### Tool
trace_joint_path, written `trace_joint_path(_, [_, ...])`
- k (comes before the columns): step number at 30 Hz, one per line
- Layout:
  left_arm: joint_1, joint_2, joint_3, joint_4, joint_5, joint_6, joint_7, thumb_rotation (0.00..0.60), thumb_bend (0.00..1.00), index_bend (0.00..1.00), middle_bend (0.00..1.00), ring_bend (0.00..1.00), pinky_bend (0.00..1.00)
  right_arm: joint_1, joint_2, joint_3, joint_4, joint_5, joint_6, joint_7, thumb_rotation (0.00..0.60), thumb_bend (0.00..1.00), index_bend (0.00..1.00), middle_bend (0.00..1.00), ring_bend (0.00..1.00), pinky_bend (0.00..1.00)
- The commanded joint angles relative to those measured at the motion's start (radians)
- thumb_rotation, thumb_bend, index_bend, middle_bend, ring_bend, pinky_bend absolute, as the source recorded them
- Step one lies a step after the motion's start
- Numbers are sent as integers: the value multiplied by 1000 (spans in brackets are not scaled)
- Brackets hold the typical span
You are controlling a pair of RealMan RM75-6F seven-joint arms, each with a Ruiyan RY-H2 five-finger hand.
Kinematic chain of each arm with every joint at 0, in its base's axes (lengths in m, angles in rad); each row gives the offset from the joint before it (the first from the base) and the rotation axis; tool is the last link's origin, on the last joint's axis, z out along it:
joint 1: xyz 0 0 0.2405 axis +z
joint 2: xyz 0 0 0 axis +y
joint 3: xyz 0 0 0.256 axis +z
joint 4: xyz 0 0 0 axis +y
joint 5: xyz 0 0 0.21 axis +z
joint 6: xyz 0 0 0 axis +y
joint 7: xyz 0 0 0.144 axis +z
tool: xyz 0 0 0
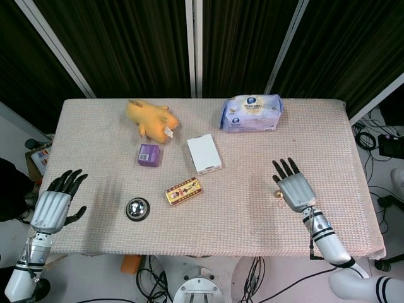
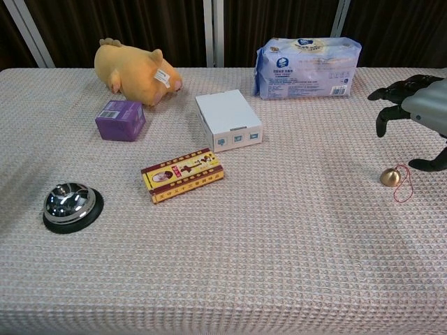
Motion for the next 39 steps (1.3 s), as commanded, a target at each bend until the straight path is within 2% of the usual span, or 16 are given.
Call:
trace_joint_path(1, [2,-2,0,4,1,-4,-3,600,246,136,105,78,220,-3,-13,-5,19,-1,6,17,600,176,372,62,0,0])
trace_joint_path(9, [5,-4,-1,11,4,-14,-7,600,246,136,105,78,220,-15,-51,-15,84,9,12,70,600,189,425,78,0,0])
trace_joint_path(22, [15,-2,-3,18,-8,-31,-20,600,246,136,106,77,220,-19,-104,-22,185,-30,21,173,600,239,459,119,0,0])
trace_joint_path(39, [19,4,-4,13,-4,-41,-23,600,246,136,106,78,220,-18,-137,-19,222,-29,18,179,600,282,513,140,0,0])
